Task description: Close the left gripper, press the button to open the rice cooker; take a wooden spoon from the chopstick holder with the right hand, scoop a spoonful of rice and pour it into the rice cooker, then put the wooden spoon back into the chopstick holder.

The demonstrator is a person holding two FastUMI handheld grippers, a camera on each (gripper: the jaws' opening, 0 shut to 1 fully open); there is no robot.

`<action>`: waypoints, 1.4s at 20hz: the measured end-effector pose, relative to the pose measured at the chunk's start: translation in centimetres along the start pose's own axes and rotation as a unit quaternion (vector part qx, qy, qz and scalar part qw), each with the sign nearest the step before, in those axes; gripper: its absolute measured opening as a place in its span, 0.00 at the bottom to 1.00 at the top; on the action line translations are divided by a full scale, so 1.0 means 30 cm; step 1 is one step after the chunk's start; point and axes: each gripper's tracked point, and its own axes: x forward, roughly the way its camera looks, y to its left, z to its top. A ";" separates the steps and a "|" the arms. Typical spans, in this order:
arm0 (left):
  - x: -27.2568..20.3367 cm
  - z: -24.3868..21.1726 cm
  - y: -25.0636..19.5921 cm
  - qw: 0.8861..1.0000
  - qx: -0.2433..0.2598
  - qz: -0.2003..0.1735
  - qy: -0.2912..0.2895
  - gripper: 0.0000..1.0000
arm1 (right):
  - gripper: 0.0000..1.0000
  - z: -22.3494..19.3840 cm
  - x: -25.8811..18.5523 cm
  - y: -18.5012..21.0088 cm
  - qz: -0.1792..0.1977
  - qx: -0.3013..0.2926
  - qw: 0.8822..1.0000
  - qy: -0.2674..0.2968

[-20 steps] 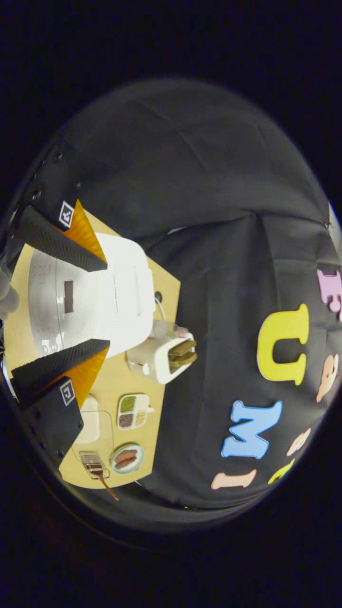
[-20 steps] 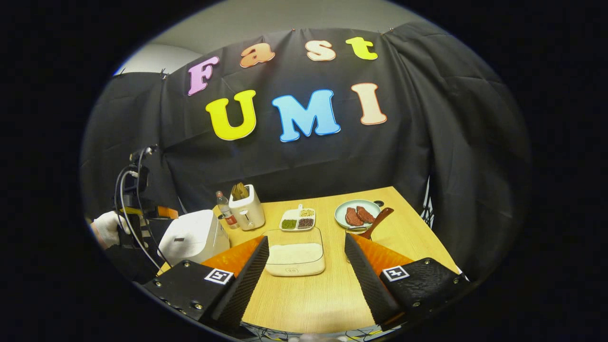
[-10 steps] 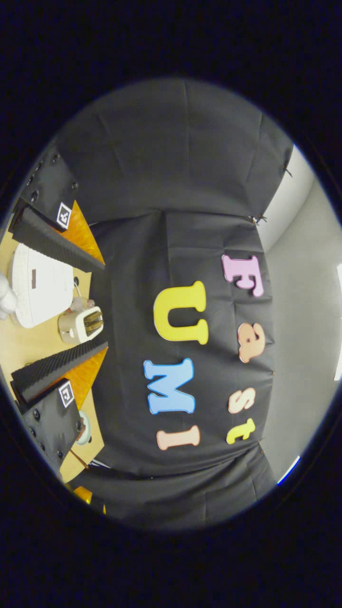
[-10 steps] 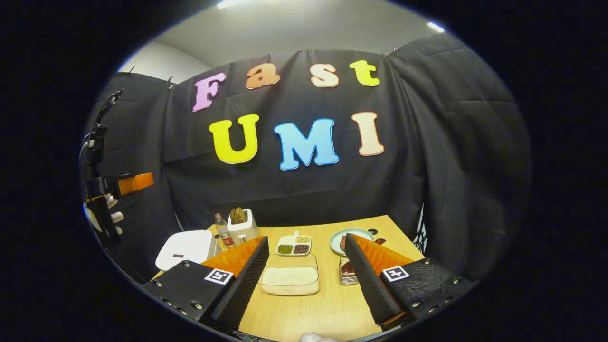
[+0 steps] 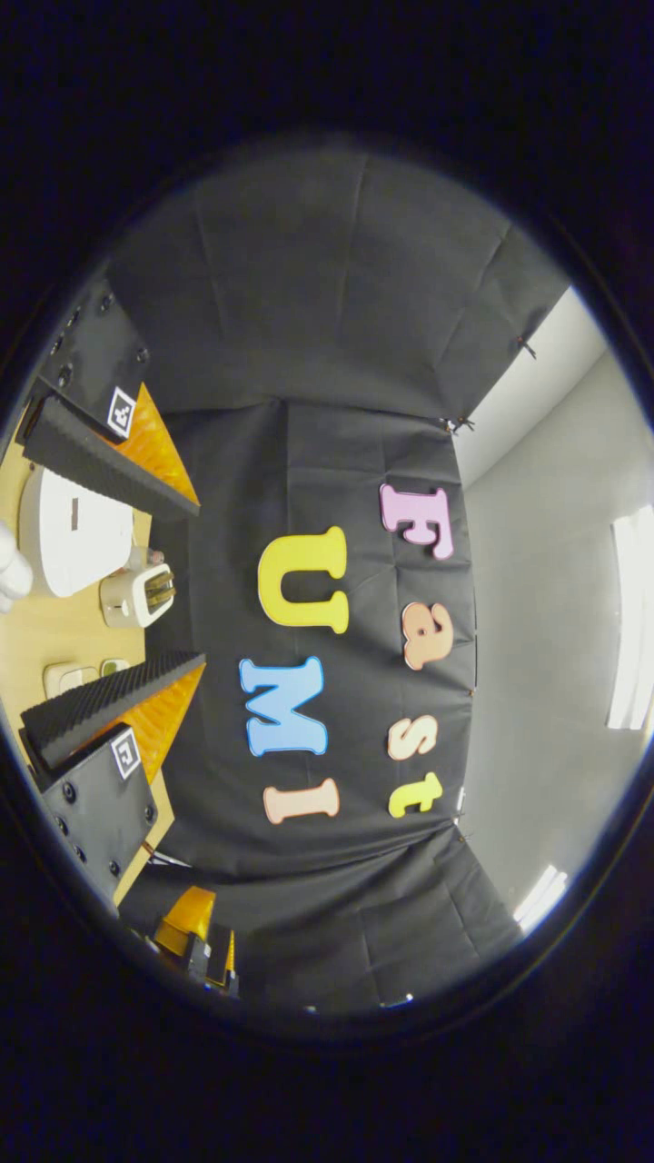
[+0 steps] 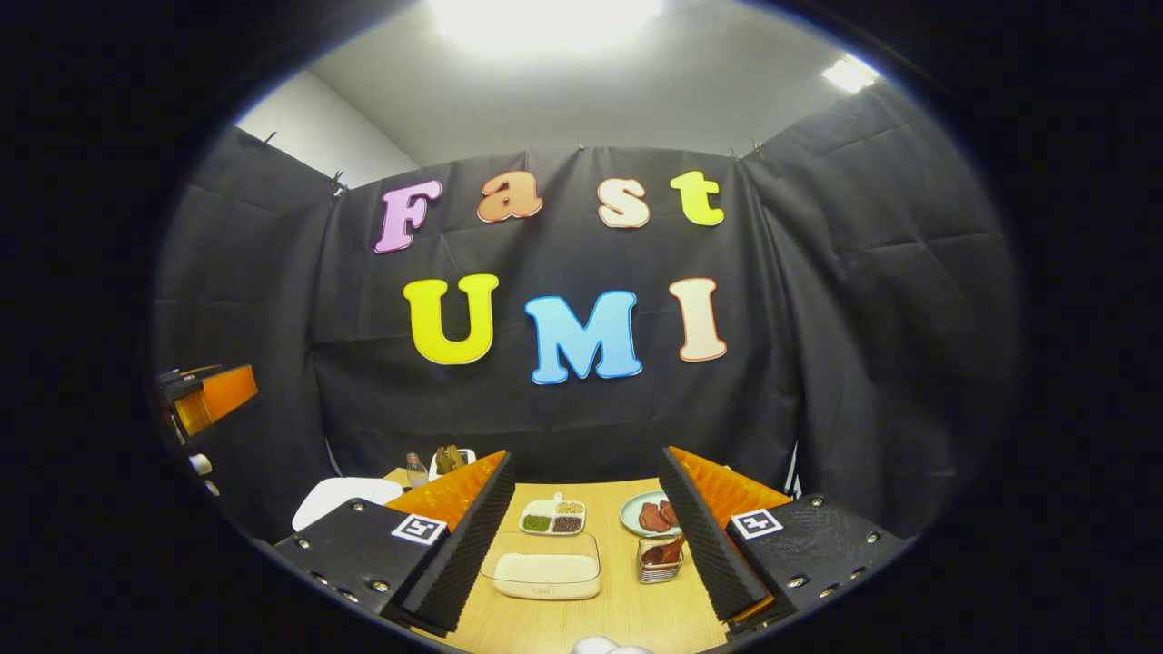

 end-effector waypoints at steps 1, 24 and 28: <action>-0.008 -0.010 -0.014 1.000 -0.004 -0.004 0.002 1.00 | 0.98 0.006 0.001 0.006 0.001 0.002 1.000 0.000; 0.012 -0.082 -0.031 1.000 -0.014 -0.001 0.022 1.00 | 0.98 0.046 -0.002 -0.003 -0.006 -0.006 1.000 -0.002; 0.004 -0.076 -0.043 1.000 -0.003 -0.003 0.018 0.99 | 0.98 0.039 0.000 -0.006 -0.008 -0.003 1.000 0.001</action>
